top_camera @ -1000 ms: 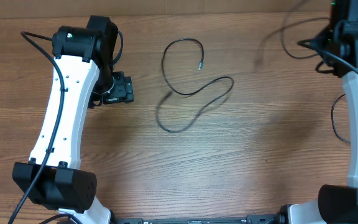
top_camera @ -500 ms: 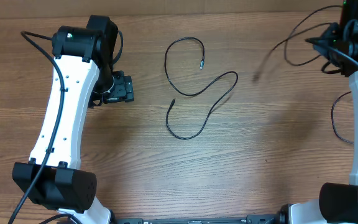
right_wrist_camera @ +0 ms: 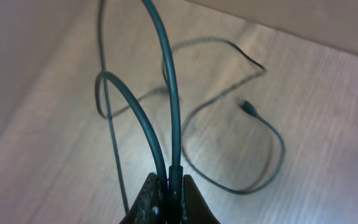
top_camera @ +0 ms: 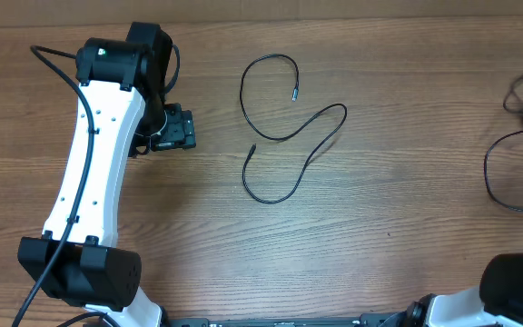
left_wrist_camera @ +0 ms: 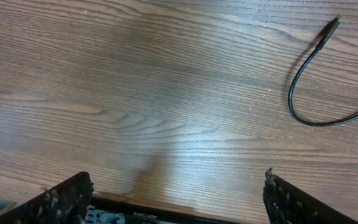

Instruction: Untangle cables

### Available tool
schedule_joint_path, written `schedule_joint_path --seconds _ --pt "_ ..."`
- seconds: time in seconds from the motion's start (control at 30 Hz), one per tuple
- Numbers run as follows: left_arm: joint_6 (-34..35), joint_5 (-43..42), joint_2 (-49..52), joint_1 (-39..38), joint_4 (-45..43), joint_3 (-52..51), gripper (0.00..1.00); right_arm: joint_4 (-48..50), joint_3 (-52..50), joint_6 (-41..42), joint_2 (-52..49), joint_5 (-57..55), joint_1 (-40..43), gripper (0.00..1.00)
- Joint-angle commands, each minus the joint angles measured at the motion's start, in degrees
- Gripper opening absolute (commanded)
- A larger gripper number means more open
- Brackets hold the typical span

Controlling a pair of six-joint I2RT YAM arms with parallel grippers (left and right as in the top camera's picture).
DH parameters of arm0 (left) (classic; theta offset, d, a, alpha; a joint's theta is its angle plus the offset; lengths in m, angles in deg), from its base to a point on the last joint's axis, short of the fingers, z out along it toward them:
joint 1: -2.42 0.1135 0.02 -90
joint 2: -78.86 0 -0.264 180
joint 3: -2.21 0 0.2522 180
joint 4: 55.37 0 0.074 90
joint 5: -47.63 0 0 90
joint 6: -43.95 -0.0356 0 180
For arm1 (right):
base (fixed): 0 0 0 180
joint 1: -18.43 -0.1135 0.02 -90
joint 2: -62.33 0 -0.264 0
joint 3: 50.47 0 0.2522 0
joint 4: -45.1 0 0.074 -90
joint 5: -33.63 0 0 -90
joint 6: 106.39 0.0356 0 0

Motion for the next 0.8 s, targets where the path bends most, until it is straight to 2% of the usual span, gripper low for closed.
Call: schedule_joint_path --seconds 0.0,0.2,0.23,0.27,0.37,0.4,0.43,0.6,0.77 --pt "0.17 0.92 -1.4 -0.35 -0.24 -0.24 0.88 -0.55 0.57 0.42 -3.28 1.09 1.44 0.04" --pt "0.17 0.92 -1.4 -0.35 -0.22 -0.24 0.88 -1.31 0.57 0.42 -6.75 1.09 3.96 0.05" --pt "0.17 0.92 -1.4 -0.35 -0.24 -0.24 0.88 -1.29 0.57 0.42 -6.8 1.09 4.35 0.08" --pt "0.17 0.92 -1.4 -0.35 -0.24 -0.24 0.87 -1.22 0.57 0.42 -6.8 1.09 4.66 0.17" --pt "0.17 0.92 -1.4 -0.35 -0.31 -0.24 0.88 -1.16 0.57 0.42 -6.8 1.14 5.57 0.61" --pt "0.17 0.92 -1.4 -0.35 -0.39 -0.24 0.88 -1.2 0.57 0.39 -6.8 1.14 5.77 0.72" --pt "0.17 0.92 -1.4 -0.35 -0.46 -0.24 0.88 -1.22 0.57 0.39 -6.8 1.25 5.86 0.76" --pt "0.17 0.92 -1.4 -0.35 -1.07 -0.24 0.88 -0.87 0.57 -1.9 -6.8 8.11 5.77 0.85" --pt "0.22 1.03 -1.4 -0.26 -1.18 -0.24 0.88 -0.59 0.57 -17.81 -6.8 31.69 3.8 0.9"
